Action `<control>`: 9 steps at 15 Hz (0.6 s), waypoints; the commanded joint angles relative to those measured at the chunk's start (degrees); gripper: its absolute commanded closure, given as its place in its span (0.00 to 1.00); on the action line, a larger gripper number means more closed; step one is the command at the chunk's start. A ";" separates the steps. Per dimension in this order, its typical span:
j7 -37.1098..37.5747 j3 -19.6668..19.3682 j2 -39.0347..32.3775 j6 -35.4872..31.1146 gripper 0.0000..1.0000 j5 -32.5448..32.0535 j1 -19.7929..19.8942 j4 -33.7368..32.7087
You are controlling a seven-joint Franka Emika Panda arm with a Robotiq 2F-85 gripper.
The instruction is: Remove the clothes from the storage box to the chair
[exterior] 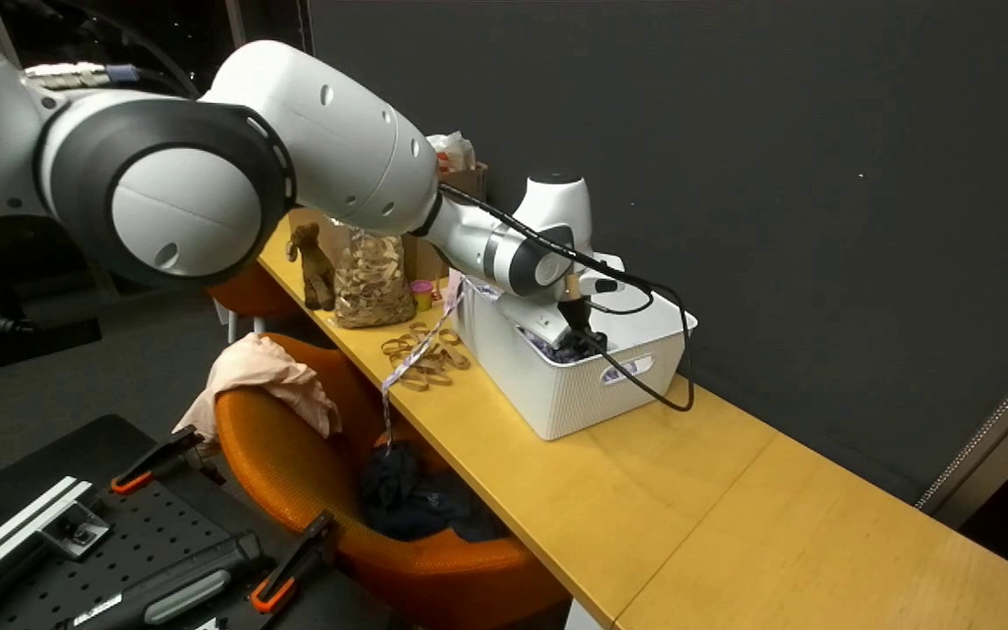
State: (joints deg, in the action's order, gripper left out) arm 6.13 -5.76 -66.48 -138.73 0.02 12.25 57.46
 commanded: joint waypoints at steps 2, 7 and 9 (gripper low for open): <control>-1.20 1.49 -2.43 1.72 0.65 2.56 2.01 -5.02; 0.68 1.81 -0.34 4.12 0.99 3.92 2.14 -5.66; 3.29 0.68 0.78 6.08 1.00 3.61 1.29 -6.37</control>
State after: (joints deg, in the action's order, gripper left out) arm 7.13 -5.22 -67.35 -136.29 2.66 13.61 52.65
